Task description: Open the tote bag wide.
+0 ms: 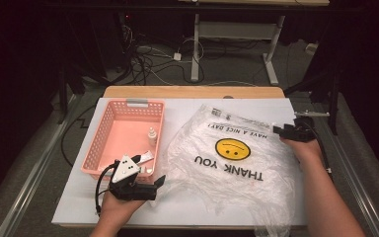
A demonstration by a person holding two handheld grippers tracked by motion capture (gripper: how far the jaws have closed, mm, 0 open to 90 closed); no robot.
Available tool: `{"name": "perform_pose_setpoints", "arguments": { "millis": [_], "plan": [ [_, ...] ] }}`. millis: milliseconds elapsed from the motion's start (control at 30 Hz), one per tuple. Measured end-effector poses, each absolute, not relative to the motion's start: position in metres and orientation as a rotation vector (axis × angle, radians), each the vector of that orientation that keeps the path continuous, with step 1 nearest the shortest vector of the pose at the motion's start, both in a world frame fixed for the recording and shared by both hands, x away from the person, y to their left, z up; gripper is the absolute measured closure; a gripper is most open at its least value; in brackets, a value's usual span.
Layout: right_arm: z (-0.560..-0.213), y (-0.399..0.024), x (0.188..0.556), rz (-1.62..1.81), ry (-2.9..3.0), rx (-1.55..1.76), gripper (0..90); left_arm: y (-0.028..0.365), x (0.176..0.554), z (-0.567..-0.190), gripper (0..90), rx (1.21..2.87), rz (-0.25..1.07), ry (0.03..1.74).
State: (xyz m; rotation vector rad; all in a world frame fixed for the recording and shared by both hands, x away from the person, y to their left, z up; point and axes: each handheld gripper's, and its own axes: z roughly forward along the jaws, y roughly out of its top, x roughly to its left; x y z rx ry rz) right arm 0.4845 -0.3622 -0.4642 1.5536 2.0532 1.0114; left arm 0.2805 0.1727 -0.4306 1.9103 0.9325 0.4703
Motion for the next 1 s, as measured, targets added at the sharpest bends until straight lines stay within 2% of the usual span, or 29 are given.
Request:
{"name": "perform_pose_setpoints", "arguments": {
  "millis": [100,167,367,400,533,833,1000],
  "plan": [
    [-0.473,-0.355,0.484,0.97,2.109,1.554,40.5,0.173,0.28,-0.43,0.0,1.91,0.475,0.93],
    [-0.475,-0.35,0.48,0.92,2.109,1.498,45.2,0.173,0.28,-0.43,0.0,1.911,0.478,0.928],
    [-0.475,-0.345,0.471,0.892,2.124,1.431,85.7,0.172,0.278,-0.428,0.0,1.901,0.479,0.923],
    [-0.475,-0.344,0.471,0.901,2.128,1.434,88.4,0.172,0.278,-0.428,0.0,1.902,0.479,0.924],
    [-0.472,-0.348,0.472,0.877,2.067,1.432,90.0,0.171,0.278,-0.428,0.0,1.907,0.483,0.922],
    [-0.464,-0.392,0.477,0.859,1.89,1.562,89.9,0.178,0.283,-0.428,0.0,1.902,0.503,0.932],
    [-0.466,-0.409,0.464,0.828,1.863,1.601,89.8,0.181,0.285,-0.428,0.0,1.898,0.508,0.93]
  ]
}}
